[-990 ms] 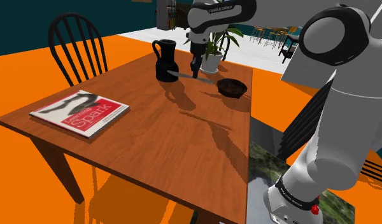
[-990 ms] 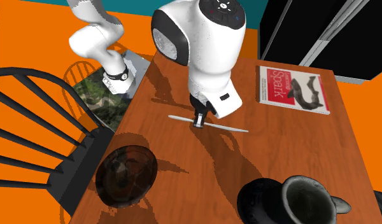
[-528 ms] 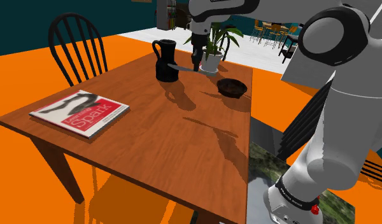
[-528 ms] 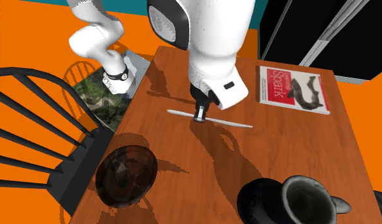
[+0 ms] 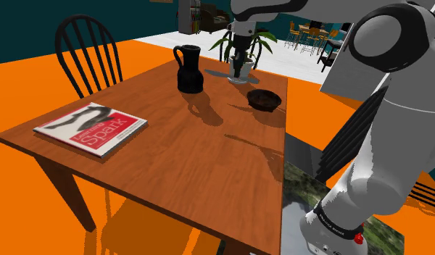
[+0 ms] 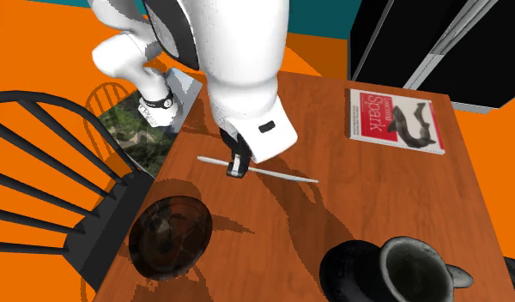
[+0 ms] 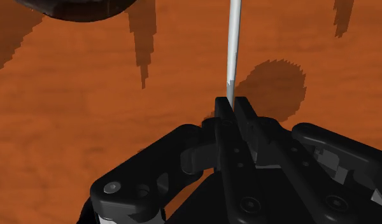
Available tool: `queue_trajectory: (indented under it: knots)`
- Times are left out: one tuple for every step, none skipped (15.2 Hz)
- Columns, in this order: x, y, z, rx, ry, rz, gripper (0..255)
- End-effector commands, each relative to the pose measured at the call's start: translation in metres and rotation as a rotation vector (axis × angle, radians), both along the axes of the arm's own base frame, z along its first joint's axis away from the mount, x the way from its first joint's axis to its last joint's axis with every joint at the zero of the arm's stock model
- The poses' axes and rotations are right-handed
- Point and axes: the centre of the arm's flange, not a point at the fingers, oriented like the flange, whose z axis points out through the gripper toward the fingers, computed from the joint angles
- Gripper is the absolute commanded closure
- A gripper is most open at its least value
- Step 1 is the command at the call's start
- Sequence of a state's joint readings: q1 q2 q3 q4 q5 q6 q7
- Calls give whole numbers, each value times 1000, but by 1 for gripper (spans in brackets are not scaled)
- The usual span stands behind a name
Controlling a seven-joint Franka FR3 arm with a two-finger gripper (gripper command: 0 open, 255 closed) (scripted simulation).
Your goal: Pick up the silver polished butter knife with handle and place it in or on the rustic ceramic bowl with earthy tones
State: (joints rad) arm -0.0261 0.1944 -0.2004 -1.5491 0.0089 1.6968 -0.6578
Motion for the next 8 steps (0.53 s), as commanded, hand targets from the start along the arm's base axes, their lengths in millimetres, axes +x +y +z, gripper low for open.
queue_trajectory:
  knots:
    - [-13, -22, 3, 0, 0, 1, 255]
    - [-18, -33, 4, 0, 0, 1, 255]
    - [-24, -45, 5, 0, 0, 1, 255]
    - [-29, -57, 6, 0, 0, 1, 255]
    - [-35, -69, 7, 0, 0, 1, 255]
    - [-40, -81, 8, 0, 0, 1, 255]
    - [-46, -93, 9, 0, 0, 1, 255]
    - [-52, -105, 10, 0, 0, 1, 255]
